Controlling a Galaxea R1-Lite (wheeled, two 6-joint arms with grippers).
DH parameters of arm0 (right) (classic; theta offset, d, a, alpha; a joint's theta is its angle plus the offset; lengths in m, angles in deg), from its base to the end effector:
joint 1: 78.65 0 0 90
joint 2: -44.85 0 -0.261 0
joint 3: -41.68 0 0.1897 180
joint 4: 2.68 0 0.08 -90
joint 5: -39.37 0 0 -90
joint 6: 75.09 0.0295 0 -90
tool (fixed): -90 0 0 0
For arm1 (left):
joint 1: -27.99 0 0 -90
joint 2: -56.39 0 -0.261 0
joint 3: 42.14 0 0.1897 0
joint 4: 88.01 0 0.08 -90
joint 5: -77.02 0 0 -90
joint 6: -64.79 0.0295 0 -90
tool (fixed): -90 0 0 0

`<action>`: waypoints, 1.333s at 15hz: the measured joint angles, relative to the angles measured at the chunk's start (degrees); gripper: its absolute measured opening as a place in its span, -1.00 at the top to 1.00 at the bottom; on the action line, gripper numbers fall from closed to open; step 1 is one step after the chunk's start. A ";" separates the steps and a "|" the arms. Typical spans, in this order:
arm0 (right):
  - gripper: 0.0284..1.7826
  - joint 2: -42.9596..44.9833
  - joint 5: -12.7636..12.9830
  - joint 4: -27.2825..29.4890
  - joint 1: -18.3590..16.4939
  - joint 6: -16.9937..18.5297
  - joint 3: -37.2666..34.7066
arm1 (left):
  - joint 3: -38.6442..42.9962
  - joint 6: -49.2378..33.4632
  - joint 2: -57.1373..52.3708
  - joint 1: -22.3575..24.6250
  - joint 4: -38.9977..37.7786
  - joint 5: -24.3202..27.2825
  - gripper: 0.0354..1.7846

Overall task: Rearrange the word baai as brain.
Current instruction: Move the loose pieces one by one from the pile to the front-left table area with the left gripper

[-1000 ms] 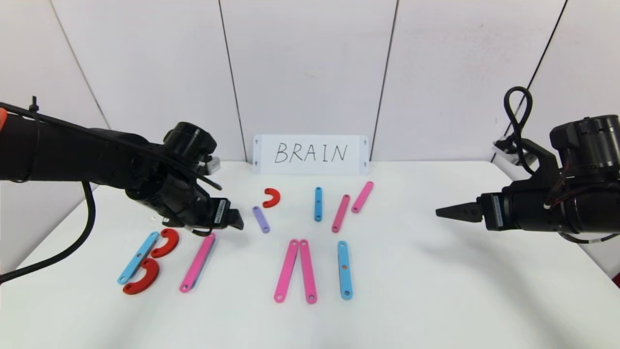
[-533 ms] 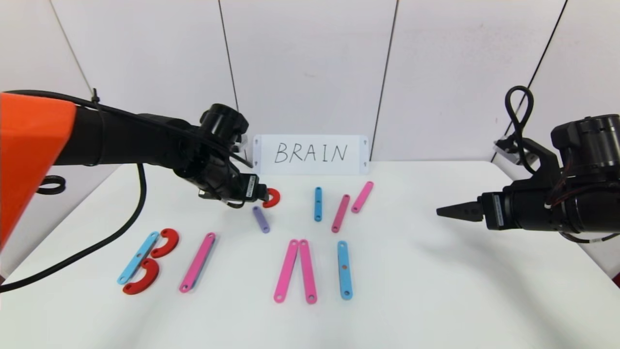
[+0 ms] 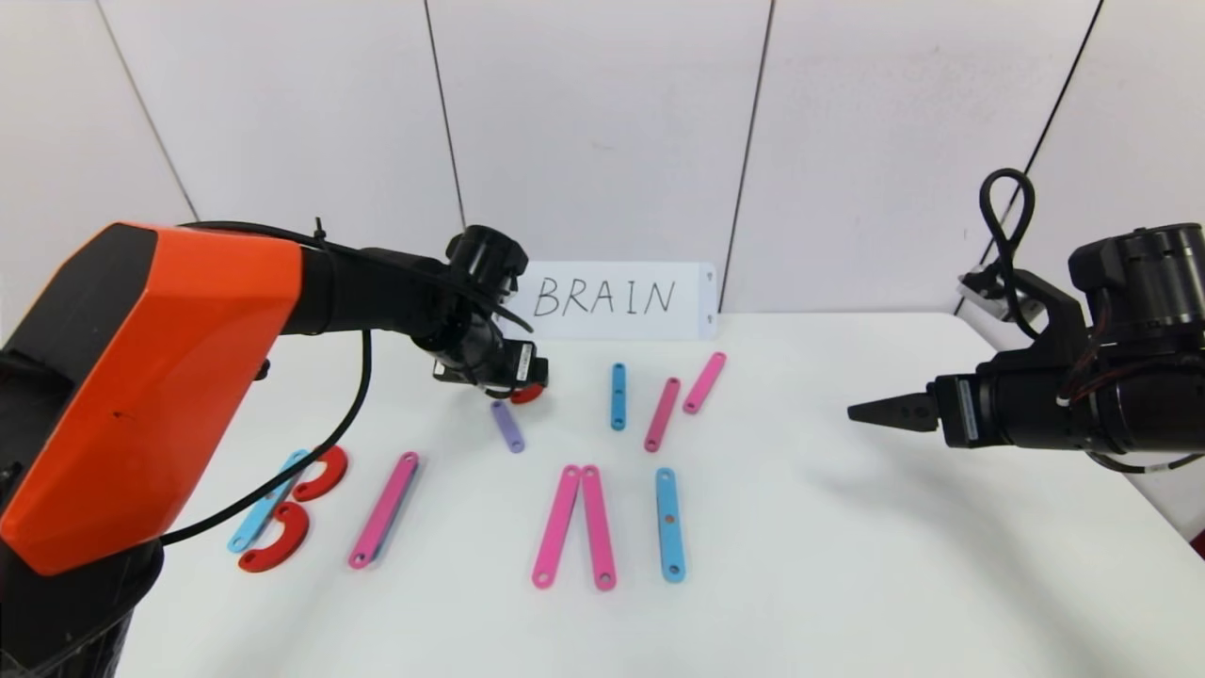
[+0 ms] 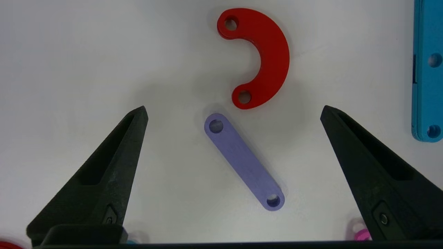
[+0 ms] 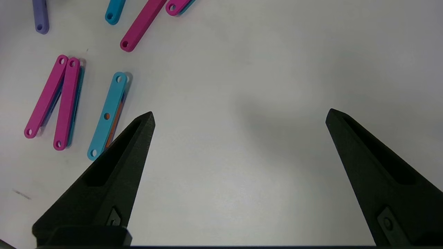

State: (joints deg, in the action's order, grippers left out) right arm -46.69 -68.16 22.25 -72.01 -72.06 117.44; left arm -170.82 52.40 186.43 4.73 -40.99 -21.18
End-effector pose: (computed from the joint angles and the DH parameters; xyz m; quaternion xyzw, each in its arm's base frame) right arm 0.2687 0.0402 0.1388 0.0572 0.3513 0.1871 0.9156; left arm 0.3968 -0.1660 0.1137 0.0129 0.4050 -0.0763 0.9110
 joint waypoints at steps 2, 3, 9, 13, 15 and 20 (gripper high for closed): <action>-0.94 -0.02 -0.05 0.00 0.00 0.04 -0.02 | -2.05 -0.63 2.02 -0.27 -0.04 -0.28 -0.95; -0.94 -0.02 -0.07 0.00 0.00 0.04 -0.02 | -3.23 -1.55 3.06 -0.39 -0.04 -1.16 -0.95; -0.94 -0.05 -0.11 0.01 0.00 0.02 -0.13 | -7.69 -4.83 7.58 -1.84 -1.49 -7.45 -0.95; -0.94 -0.05 -0.11 0.01 0.00 0.04 -0.17 | -7.95 -5.68 9.13 -2.15 -4.74 -8.28 -0.95; -0.94 -0.05 -0.11 -0.02 0.00 0.02 -0.30 | -7.97 -5.77 9.40 -2.12 -4.77 -8.30 -0.87; -0.94 -0.05 -0.11 -0.05 0.02 0.00 -0.39 | -7.97 -5.77 9.85 -2.28 -4.78 -8.28 -0.13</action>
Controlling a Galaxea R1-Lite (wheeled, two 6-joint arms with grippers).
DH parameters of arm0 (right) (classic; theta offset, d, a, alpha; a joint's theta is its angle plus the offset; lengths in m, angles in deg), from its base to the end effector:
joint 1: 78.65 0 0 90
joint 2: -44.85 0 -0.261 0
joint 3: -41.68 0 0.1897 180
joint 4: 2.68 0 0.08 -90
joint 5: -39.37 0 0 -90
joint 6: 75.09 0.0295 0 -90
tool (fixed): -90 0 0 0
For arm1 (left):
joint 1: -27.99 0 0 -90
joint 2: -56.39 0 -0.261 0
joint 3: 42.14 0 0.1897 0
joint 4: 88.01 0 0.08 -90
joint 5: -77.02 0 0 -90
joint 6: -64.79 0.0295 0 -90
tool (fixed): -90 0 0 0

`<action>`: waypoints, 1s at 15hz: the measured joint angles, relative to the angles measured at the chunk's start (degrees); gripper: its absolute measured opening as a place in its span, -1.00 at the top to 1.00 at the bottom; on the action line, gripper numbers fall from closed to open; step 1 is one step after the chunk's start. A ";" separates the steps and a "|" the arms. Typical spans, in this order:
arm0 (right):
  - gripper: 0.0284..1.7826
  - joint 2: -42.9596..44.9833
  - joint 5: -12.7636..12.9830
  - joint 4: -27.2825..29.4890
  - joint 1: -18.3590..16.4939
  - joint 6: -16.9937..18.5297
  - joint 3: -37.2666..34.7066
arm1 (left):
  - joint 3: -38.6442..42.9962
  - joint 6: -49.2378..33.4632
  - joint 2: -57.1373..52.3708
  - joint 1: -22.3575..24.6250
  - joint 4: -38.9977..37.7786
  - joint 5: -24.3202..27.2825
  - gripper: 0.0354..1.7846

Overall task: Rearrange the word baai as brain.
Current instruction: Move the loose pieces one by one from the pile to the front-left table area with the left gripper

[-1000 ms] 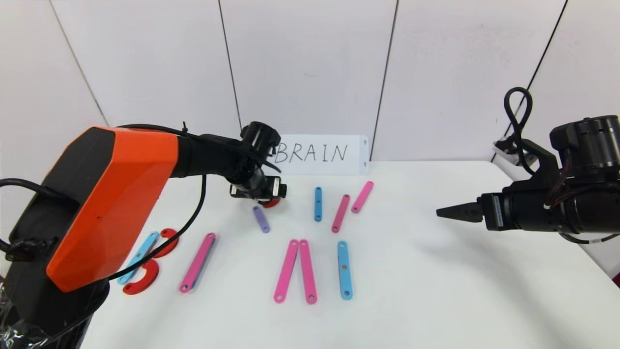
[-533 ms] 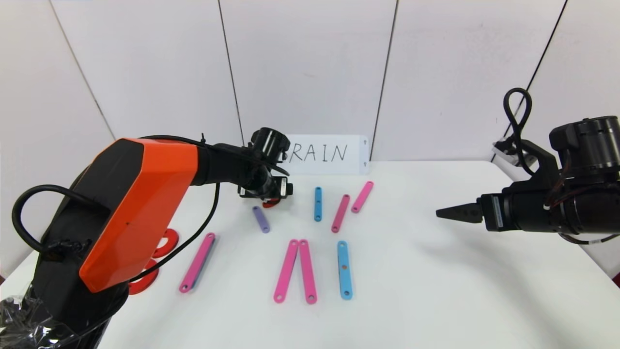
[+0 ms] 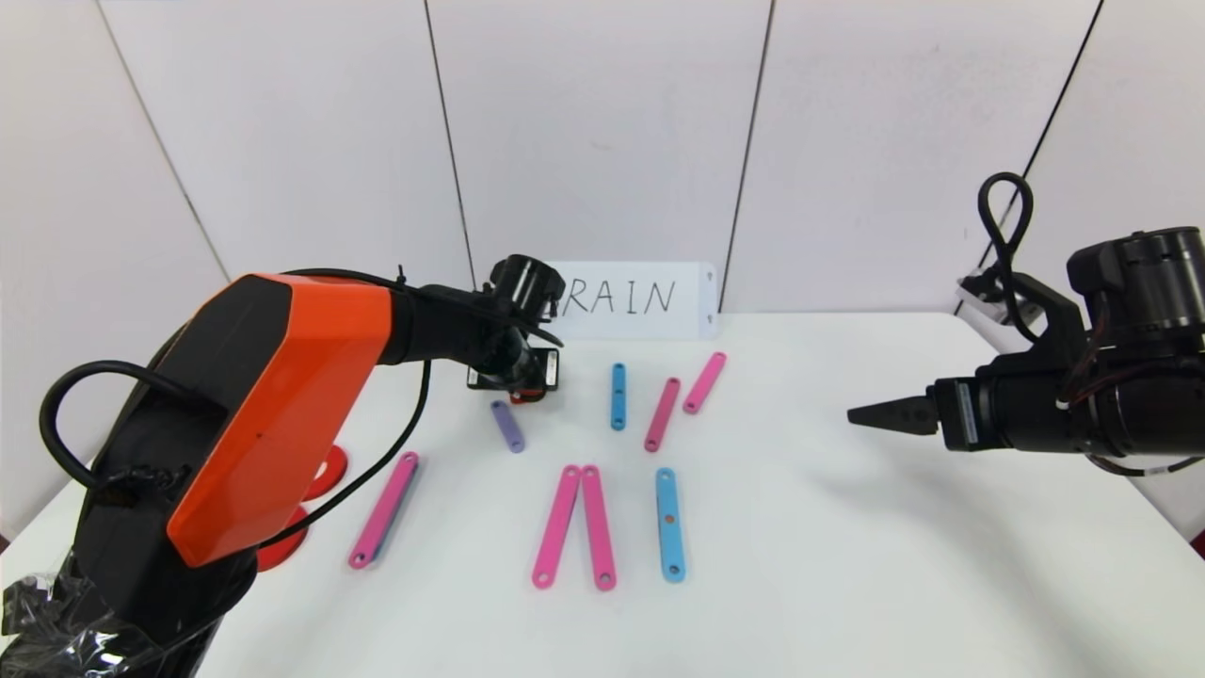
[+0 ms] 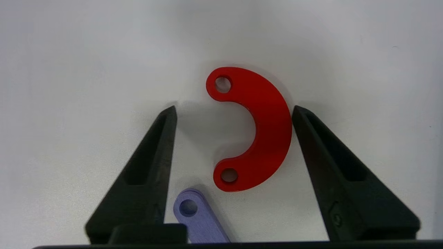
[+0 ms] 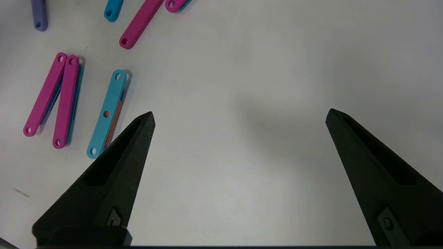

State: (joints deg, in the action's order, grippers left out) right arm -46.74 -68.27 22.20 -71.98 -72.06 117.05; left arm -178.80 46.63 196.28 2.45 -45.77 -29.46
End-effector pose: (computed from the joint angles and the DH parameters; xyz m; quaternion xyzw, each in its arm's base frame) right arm 0.2680 0.0403 0.1368 0.0577 0.3545 0.1879 0.9142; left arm 0.4231 -0.1929 0.0803 -0.0083 0.3678 -0.0150 0.9298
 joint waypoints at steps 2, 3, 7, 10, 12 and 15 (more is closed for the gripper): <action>-0.94 0.00 0.00 -0.02 0.00 -0.05 -0.05 | -0.05 0.00 0.30 -0.32 -0.11 0.00 0.29; -0.94 0.00 0.00 -0.02 0.02 -0.05 -0.07 | -0.05 0.01 0.38 -0.43 -0.11 -0.02 0.47; -0.94 0.07 0.00 -0.02 0.00 -0.05 -0.07 | -0.05 0.01 0.50 -0.61 -0.11 -0.05 0.70; -0.94 0.07 0.00 -0.02 0.02 -0.05 -0.07 | 0.00 0.37 0.41 -0.65 -0.10 -0.05 0.70; -0.94 0.07 0.01 -0.02 0.05 -0.05 -0.07 | 0.00 0.74 0.27 -0.67 -0.24 -0.05 0.70; -0.94 0.07 0.00 -0.05 0.07 -0.05 -0.07 | 0.00 1.11 -0.37 -0.67 -0.79 -0.07 0.70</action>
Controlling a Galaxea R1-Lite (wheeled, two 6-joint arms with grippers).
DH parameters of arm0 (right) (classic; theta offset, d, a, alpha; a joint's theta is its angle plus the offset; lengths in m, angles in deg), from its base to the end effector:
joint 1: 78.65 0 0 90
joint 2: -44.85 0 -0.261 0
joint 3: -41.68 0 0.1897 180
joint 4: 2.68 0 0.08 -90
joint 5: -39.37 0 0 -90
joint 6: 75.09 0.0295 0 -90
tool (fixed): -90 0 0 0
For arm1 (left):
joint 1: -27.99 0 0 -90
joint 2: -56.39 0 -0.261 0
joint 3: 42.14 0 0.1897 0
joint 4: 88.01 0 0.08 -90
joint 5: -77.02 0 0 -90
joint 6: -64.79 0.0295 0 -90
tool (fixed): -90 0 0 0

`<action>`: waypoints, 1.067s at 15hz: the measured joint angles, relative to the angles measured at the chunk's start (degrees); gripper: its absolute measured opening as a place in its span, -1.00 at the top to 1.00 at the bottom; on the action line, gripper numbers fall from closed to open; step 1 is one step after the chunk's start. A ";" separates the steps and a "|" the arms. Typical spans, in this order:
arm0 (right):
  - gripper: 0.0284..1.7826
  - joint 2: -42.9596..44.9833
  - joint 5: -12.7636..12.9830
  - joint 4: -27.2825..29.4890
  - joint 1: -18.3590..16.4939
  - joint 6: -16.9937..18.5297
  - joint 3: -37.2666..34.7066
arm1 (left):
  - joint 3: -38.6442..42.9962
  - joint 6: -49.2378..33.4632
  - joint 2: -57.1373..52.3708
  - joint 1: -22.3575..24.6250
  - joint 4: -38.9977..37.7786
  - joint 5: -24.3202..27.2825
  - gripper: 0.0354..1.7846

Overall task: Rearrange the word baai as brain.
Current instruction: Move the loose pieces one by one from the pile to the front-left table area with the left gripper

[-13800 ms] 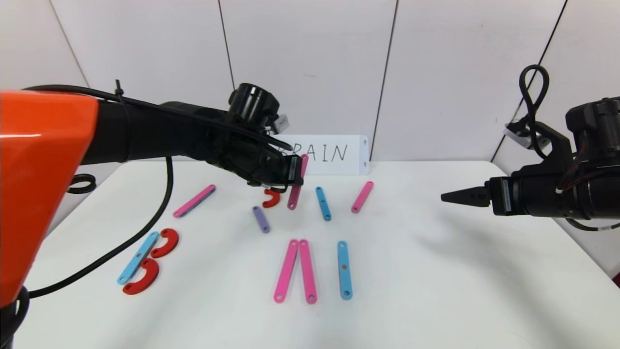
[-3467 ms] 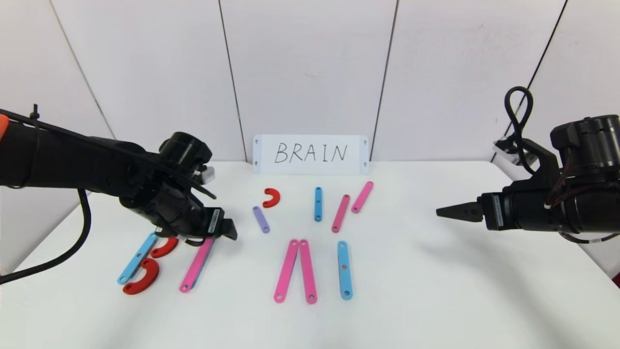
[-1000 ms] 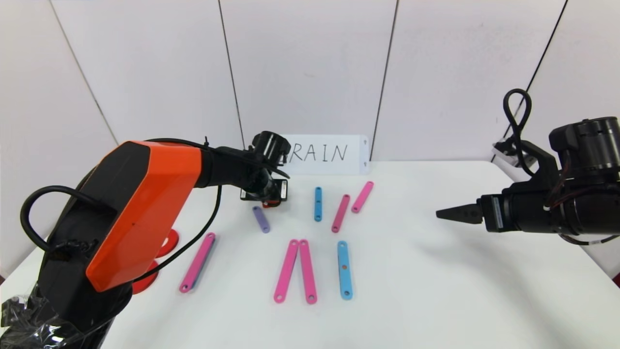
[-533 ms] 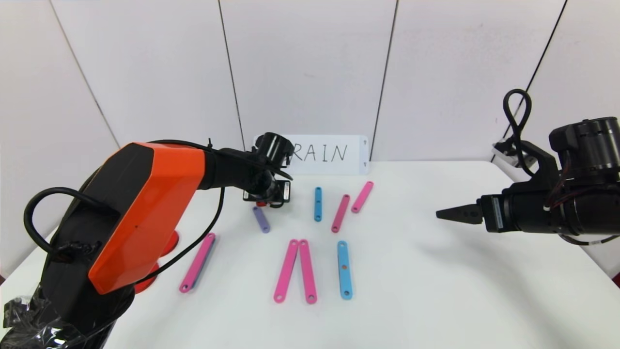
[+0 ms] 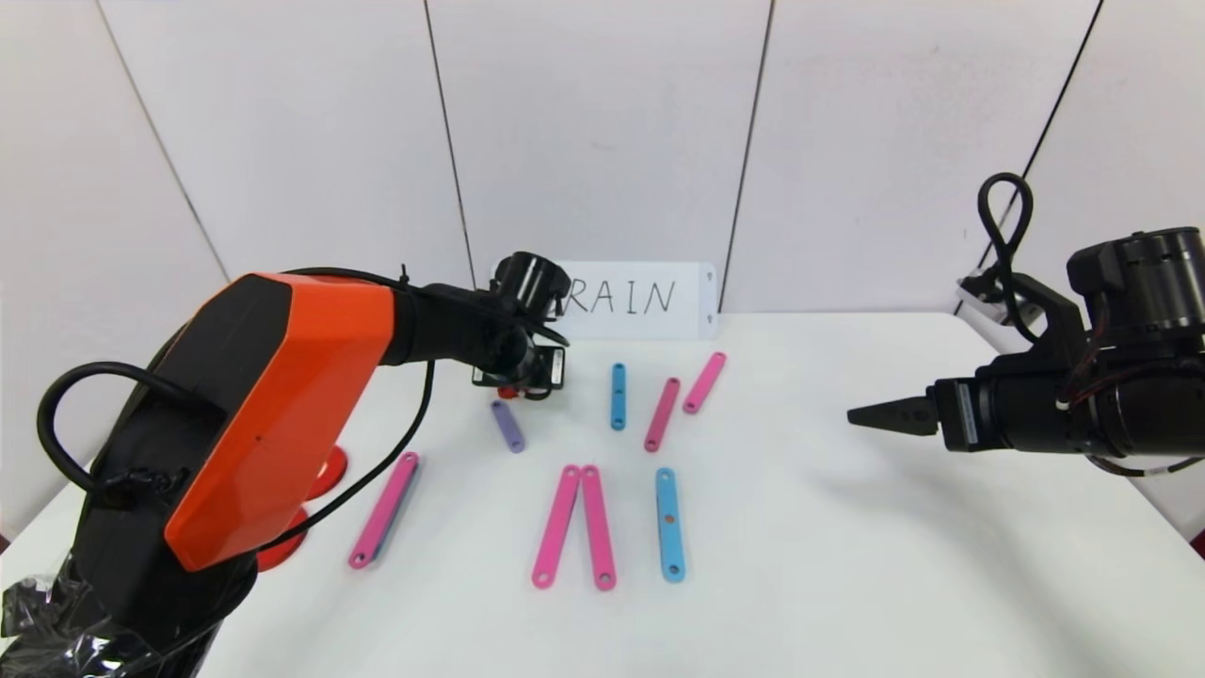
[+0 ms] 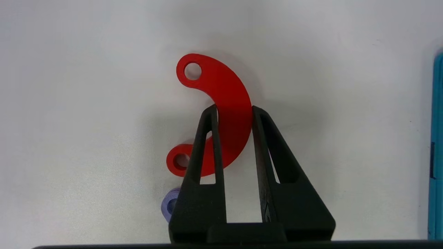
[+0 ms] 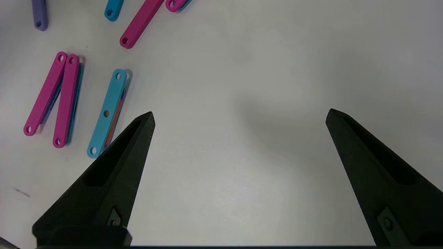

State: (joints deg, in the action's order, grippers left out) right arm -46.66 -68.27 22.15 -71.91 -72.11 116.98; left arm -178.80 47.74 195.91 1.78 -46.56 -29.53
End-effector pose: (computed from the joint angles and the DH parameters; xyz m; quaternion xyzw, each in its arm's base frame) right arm 0.2677 0.0406 0.1370 0.0571 0.3540 0.1886 0.9143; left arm 0.4213 -0.1980 0.0843 -0.0008 0.3588 -0.0251 0.9331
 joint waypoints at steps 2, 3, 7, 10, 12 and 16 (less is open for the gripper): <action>-0.94 -0.02 0.00 0.02 0.00 0.00 0.00 | 0.00 0.20 -0.55 0.02 0.00 0.00 0.70; -0.94 -0.05 0.00 0.02 0.00 0.00 0.00 | -0.02 0.22 -0.82 0.02 0.00 0.00 0.70; -0.94 -0.05 0.00 0.02 0.00 0.00 0.00 | -0.02 0.24 -1.88 0.02 0.02 -0.01 0.70; -0.94 -0.07 0.04 0.02 0.00 0.00 0.00 | -0.02 0.24 -2.62 0.02 0.05 -0.01 0.70; -0.94 -0.07 0.06 0.02 -0.02 0.00 0.00 | 0.00 0.22 -3.08 0.02 0.46 -0.01 0.70; -0.94 0.01 0.09 0.02 -0.10 0.00 0.00 | 0.44 -0.02 -5.23 0.02 3.39 -0.06 0.70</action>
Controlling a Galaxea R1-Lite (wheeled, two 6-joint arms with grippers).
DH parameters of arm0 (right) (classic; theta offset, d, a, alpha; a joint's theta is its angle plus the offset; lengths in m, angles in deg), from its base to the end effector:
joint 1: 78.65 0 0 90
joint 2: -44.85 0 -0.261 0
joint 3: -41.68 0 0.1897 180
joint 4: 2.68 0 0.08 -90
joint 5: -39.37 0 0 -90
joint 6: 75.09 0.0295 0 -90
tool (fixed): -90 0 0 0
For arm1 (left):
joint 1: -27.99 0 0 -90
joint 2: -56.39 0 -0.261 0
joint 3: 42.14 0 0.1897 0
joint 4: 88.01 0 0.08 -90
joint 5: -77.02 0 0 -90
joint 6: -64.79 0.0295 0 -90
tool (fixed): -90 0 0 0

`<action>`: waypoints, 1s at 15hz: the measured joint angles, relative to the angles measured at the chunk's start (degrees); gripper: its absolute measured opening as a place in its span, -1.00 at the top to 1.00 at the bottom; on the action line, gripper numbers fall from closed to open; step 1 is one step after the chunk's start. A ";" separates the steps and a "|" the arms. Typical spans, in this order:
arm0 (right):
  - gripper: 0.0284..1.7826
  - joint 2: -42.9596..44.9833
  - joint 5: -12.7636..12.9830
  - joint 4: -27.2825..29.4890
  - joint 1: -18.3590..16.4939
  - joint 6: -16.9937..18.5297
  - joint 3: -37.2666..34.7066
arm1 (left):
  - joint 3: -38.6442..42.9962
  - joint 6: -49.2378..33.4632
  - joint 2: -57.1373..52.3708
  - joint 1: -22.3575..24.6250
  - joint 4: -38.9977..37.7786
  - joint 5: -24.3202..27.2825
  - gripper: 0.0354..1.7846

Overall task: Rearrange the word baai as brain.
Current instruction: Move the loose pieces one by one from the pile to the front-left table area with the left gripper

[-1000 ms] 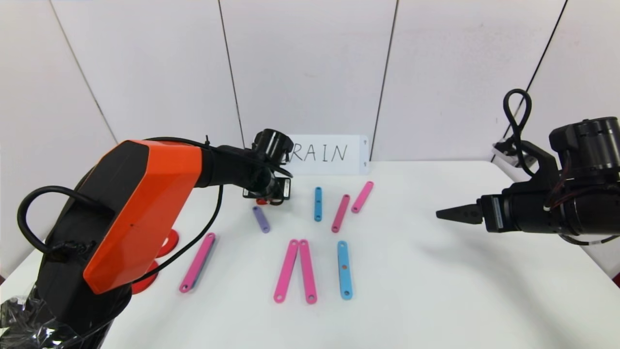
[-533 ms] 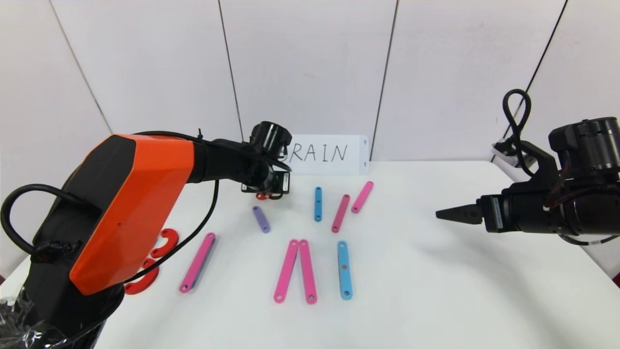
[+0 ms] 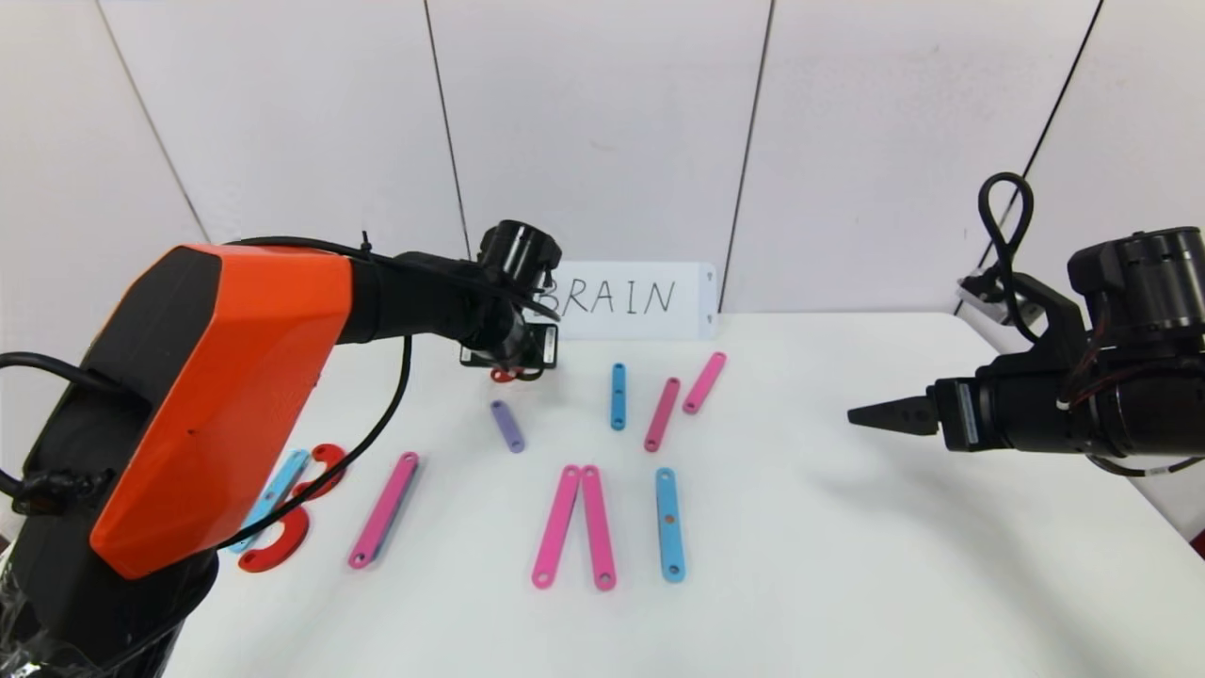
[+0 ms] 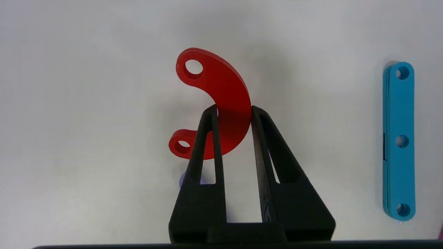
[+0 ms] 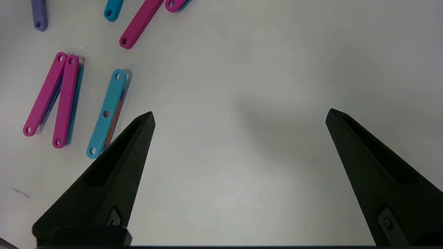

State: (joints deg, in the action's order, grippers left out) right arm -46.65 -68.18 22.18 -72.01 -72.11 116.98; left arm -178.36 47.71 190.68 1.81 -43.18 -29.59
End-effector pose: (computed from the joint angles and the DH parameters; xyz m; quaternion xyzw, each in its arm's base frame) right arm 0.2677 0.0401 0.1370 0.0571 0.3541 0.1871 0.9145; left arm 0.4086 -0.1915 0.1195 -0.0058 0.3482 -0.0262 0.9370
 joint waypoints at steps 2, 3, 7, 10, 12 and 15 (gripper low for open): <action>-0.94 0.00 0.00 0.00 0.00 0.00 0.00 | 0.04 -0.30 -1.72 0.00 4.16 -0.20 0.70; -0.94 0.00 0.00 -0.02 0.00 0.00 0.00 | 0.04 -0.74 -2.51 -0.02 6.60 -0.61 0.70; -0.94 0.00 0.06 0.00 0.00 0.00 0.00 | 0.17 -6.62 -6.34 -0.66 18.38 -1.90 0.70; -0.94 0.00 0.09 0.00 0.00 0.00 0.00 | 0.59 -10.90 -8.06 -0.68 27.62 -1.38 0.70; -0.94 0.05 0.04 0.00 0.00 0.00 0.00 | 2.26 -12.50 -8.87 -0.66 29.33 -1.33 0.70; -0.94 0.16 0.00 0.05 0.05 0.00 -0.09 | 8.17 -12.61 -10.89 -0.55 27.51 -0.61 0.70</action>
State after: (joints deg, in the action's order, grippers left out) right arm -46.49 -68.18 22.23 -71.96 -72.11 116.89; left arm -170.19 35.11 179.80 1.26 -15.66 -30.20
